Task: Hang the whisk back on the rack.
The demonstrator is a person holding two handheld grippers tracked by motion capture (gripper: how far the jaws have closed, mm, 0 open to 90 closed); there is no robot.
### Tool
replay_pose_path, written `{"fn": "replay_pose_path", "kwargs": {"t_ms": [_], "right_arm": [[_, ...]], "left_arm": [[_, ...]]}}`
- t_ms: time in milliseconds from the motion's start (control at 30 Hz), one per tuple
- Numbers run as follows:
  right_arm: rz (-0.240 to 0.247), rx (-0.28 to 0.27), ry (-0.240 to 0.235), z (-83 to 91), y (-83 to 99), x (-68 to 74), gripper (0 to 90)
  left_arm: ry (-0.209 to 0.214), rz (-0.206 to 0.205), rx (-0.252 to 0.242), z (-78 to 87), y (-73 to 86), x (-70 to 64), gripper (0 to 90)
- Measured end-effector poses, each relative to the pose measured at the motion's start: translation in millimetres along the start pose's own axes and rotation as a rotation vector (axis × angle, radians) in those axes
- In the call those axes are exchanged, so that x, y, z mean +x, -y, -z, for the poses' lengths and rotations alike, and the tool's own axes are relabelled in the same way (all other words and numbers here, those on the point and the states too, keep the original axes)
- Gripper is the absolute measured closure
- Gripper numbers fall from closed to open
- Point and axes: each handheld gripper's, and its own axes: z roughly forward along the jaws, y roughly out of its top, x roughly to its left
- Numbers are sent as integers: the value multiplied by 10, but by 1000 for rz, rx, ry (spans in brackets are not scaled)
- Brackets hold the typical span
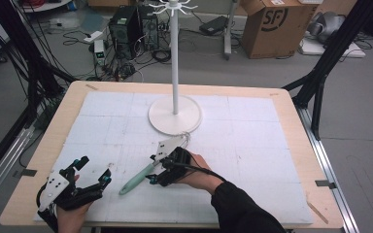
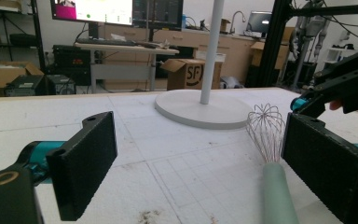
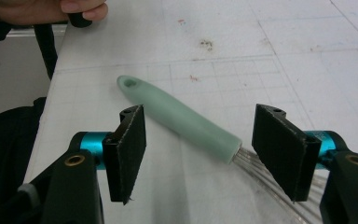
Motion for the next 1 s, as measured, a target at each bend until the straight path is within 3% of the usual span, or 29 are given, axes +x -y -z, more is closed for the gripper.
{"fn": "replay_pose_path", "kwargs": {"t_ms": [267,1000], "right_arm": [[28,34,-31,-91,-134,-63,345],[50,172,-84,-437,-62,-232,364]], "left_arm": [[-8,4,-1,49,-3,17,109],[-17,18,-8,109,-4,54,109]]}}
